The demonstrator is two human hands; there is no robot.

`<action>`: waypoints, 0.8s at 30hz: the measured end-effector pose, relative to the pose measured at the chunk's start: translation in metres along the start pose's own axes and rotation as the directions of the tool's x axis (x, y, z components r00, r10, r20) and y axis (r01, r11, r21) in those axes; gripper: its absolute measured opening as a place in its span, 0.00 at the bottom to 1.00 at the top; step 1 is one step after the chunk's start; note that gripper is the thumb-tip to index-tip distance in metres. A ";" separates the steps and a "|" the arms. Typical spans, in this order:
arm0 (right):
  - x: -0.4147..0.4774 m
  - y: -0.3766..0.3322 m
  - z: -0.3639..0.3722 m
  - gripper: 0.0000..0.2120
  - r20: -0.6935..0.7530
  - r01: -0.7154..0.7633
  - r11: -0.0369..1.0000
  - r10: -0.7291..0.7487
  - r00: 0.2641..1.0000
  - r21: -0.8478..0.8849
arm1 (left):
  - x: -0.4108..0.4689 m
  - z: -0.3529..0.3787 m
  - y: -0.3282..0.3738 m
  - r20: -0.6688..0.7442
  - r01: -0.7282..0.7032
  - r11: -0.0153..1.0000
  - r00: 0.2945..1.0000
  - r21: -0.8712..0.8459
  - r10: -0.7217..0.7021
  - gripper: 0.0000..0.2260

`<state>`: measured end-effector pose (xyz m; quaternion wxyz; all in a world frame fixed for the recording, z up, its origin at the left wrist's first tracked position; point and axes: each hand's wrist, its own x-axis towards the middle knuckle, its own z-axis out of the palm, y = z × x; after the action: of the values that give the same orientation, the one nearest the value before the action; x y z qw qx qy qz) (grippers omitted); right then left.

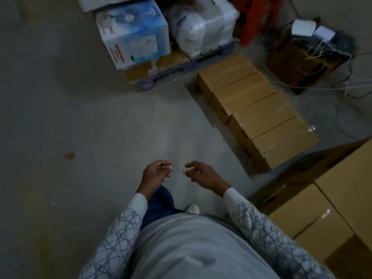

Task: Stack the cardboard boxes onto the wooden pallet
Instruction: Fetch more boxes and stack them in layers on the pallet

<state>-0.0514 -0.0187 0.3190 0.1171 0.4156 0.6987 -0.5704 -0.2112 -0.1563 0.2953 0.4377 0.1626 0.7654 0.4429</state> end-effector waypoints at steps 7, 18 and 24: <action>0.144 -0.041 -0.074 0.13 -0.051 -0.036 0.985 0.045 0.998 0.168 | 0.206 -0.008 0.077 0.125 -0.010 0.999 0.992 0.050 0.004 0.05; 0.305 -0.165 -0.255 0.07 -0.455 0.082 0.875 0.166 0.875 0.476 | 0.468 0.004 0.306 0.369 -0.151 0.954 0.928 0.257 0.047 0.06; 0.392 -0.148 -0.344 0.10 -0.489 0.054 0.800 0.310 0.816 0.597 | 0.583 0.056 0.363 0.413 -0.084 0.941 0.908 0.329 -0.064 0.06</action>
<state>-0.2957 0.4639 0.2833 -0.1882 0.6288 0.4594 -0.5984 -0.5453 0.4466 0.2740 0.5544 0.3305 0.7176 0.2616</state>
